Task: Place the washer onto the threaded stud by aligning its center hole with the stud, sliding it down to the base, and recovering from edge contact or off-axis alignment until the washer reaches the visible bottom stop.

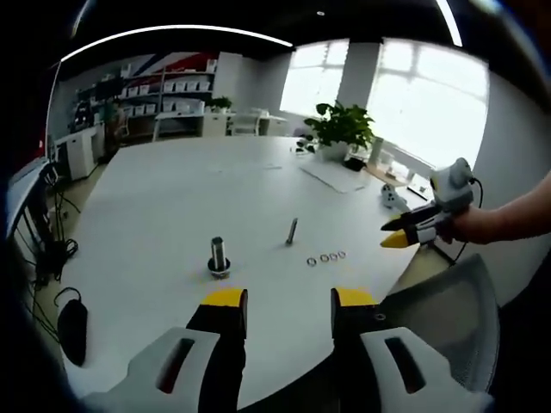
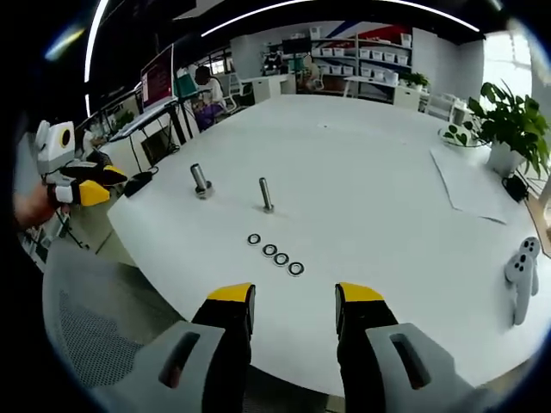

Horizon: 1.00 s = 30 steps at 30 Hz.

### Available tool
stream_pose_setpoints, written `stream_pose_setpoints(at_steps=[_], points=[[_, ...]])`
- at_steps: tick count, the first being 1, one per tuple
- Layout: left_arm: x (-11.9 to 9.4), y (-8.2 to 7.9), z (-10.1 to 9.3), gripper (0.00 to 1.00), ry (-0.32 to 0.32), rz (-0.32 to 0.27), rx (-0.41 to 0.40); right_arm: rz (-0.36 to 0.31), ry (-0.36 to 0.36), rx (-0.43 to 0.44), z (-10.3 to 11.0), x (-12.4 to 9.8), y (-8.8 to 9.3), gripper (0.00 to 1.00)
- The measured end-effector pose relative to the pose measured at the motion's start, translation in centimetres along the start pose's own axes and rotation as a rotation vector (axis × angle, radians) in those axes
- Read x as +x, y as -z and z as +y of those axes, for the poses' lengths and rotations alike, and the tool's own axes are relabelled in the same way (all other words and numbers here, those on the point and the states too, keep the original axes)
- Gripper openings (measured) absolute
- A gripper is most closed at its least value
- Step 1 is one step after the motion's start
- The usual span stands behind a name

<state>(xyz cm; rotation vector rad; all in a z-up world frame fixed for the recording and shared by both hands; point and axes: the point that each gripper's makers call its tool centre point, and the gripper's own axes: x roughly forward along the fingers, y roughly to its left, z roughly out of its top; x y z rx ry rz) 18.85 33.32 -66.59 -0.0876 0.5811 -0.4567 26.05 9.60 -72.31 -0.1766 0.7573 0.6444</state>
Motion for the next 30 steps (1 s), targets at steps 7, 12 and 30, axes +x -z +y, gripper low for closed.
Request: stream_pose_setpoints(at_steps=[7, 12, 30], points=[[0.1, 0.4, -0.3, 0.38, 0.01, 0.016, -0.004, 0.004, -0.011, -0.011, 0.4, 0.4, 0.0, 0.4], [-0.2, 0.1, -0.5, 0.39, 0.008, 0.007, -0.006, 0.005, -0.019, -0.016, 0.6, 0.7, -0.3, 0.4], [-1.1, -0.4, 0.4, 0.39, -0.021, -0.011, -0.011, 0.05, -0.066, -0.069, 2.0, 2.3, -1.2, 0.4]])
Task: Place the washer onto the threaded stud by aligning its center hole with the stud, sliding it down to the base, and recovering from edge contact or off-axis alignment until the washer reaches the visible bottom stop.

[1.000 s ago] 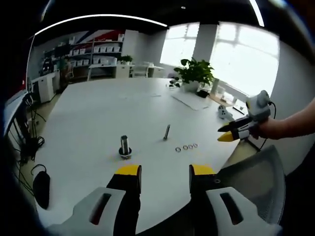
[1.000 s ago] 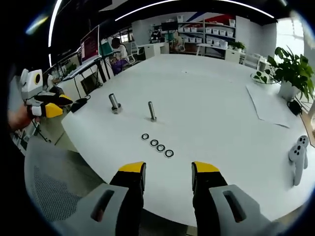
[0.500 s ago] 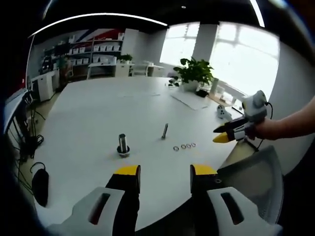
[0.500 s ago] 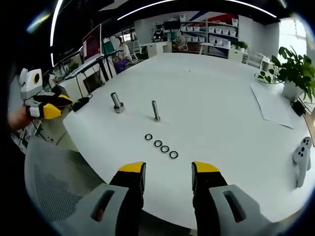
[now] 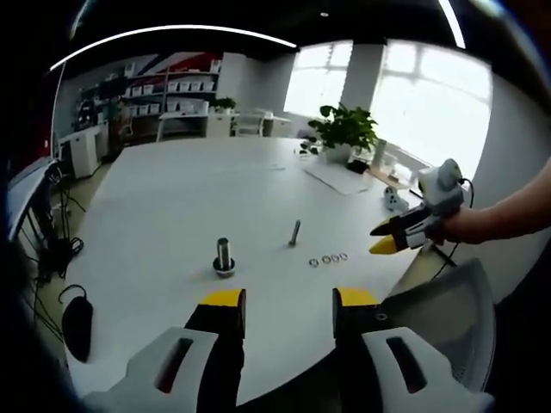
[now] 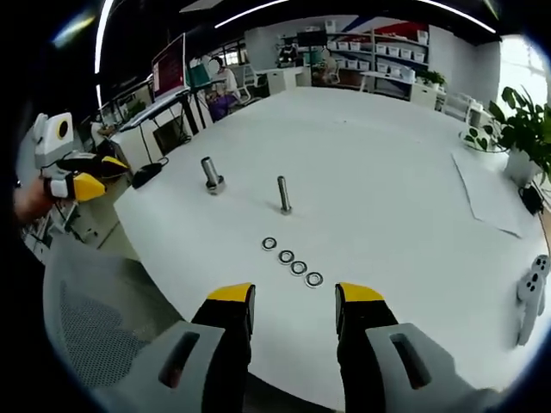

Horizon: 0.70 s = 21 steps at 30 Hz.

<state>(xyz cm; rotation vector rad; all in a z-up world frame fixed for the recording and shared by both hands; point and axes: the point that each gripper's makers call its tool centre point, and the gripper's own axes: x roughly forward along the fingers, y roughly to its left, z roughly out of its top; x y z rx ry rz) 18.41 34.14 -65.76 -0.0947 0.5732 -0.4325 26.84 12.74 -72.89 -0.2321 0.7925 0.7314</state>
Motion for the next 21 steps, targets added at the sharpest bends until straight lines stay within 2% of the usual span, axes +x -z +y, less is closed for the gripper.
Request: stream_pose_setpoints(at_steps=[10, 21], points=[[-0.7, 0.4, 0.2, 0.39, 0.008, 0.0, -0.004, 0.027, -0.009, -0.04, 0.4, 0.9, -0.8, 0.4], [-1.5, 1.2, 0.1, 0.39, 0.019, 0.014, -0.013, 0.086, -0.033, -0.052, 1.3, 2.0, -0.2, 0.4]])
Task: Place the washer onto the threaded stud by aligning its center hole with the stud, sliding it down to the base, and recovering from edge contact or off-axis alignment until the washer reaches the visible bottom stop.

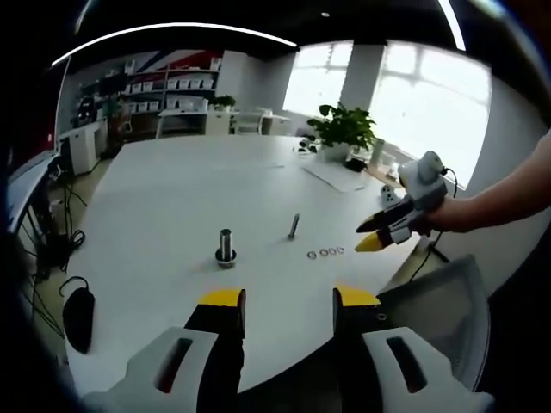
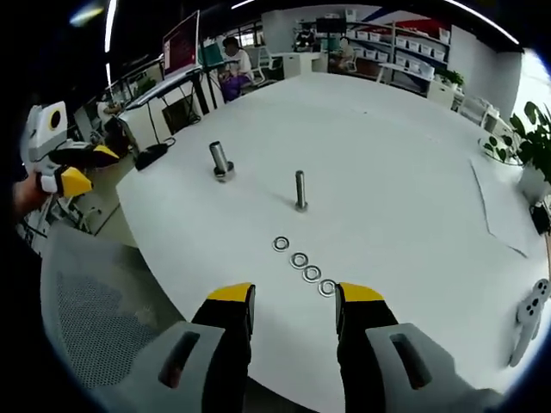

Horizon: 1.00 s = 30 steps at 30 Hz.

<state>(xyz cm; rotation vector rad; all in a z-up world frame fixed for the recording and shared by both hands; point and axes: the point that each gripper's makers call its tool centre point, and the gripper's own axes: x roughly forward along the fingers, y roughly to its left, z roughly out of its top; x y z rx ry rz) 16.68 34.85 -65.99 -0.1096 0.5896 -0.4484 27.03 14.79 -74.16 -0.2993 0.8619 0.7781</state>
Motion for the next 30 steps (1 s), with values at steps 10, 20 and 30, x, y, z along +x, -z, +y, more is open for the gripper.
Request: stream_pose_setpoints(at_steps=[10, 20, 30], points=[[-0.1, 0.3, -0.3, 0.39, 0.012, -0.004, -0.02, 0.012, -0.009, -0.053, 0.4, 0.3, -0.9, 0.4], [0.1, 0.0, -0.5, 0.39, 0.019, -0.007, -0.011, 0.026, -0.007, -0.08, -0.8, 0.2, -1.6, 0.4], [0.1, 0.1, -0.4, 0.39, 0.014, 0.0, -0.019, 0.071, -0.025, -0.092, -1.3, 1.3, -0.9, 0.39]])
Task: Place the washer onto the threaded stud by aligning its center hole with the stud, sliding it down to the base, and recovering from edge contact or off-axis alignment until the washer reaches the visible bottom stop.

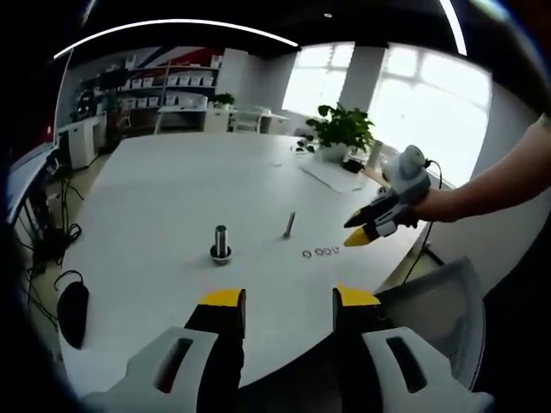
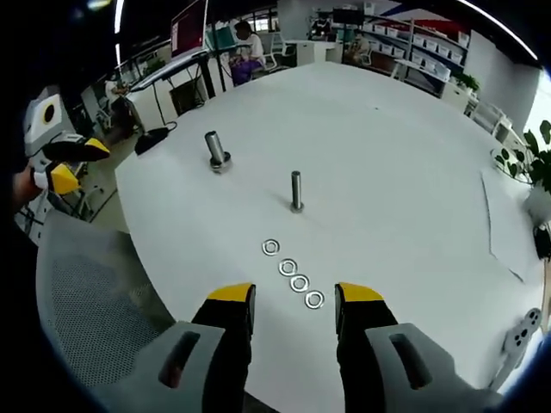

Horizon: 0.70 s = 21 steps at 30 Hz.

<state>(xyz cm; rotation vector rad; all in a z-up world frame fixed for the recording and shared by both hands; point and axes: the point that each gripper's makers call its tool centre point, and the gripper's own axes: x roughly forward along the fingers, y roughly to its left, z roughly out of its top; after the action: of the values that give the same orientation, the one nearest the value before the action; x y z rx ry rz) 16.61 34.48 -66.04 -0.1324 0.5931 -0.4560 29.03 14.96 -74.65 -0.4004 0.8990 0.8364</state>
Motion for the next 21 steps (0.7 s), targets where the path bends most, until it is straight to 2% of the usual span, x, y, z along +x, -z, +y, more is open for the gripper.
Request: stream_pose_setpoints(at_steps=[12, 21], points=[[0.7, 0.0, 0.1, 0.39, -0.004, 0.02, 0.004, 0.007, -0.024, -0.033, -0.4, 1.0, -0.8, 0.38], [0.6, -0.1, -0.1, 0.38, -0.018, 0.006, -0.008, 0.01, -0.04, -0.051, -0.8, 1.7, -1.0, 0.37]])
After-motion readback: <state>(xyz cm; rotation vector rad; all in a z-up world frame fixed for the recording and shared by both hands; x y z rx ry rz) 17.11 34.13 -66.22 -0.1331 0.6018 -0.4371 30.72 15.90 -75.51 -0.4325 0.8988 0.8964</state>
